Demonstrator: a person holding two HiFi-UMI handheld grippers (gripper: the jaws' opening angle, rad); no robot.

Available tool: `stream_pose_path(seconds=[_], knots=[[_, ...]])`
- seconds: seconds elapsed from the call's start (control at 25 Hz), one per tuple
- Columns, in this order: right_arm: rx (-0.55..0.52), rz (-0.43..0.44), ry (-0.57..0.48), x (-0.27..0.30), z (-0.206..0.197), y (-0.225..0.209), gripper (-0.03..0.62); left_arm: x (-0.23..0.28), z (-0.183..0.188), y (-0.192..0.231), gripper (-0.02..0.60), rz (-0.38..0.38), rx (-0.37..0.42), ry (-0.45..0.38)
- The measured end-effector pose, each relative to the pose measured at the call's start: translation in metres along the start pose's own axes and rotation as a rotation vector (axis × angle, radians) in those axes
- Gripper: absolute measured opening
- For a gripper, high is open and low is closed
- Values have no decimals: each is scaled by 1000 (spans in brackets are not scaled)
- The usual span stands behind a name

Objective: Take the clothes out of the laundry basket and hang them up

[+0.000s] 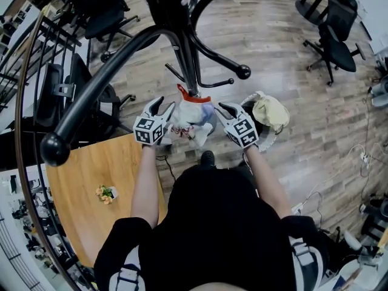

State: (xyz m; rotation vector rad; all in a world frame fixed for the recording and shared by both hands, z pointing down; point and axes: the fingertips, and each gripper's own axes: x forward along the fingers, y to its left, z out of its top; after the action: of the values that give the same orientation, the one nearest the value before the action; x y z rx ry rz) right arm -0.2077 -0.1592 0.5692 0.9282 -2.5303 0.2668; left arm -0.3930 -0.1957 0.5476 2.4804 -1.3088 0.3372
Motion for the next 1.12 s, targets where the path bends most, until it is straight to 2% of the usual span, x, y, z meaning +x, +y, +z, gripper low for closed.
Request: stream_pose_path(seconds=[0.48,0.8,1.0,1.12], knots=[[3,0,-15,-5,3,1,103,-13,2,-3,210,20,0,-12],[-7,15,-34,-13,5,3,98,-32,1,-5,210,68,-21,-36],[-17,61,-45,-17,2,11,55,-47,-3,-13,210,106,-26,-57],[-28,86,-57,-24,6,13,22,-59,-1,-17,209,158,-35,-79]])
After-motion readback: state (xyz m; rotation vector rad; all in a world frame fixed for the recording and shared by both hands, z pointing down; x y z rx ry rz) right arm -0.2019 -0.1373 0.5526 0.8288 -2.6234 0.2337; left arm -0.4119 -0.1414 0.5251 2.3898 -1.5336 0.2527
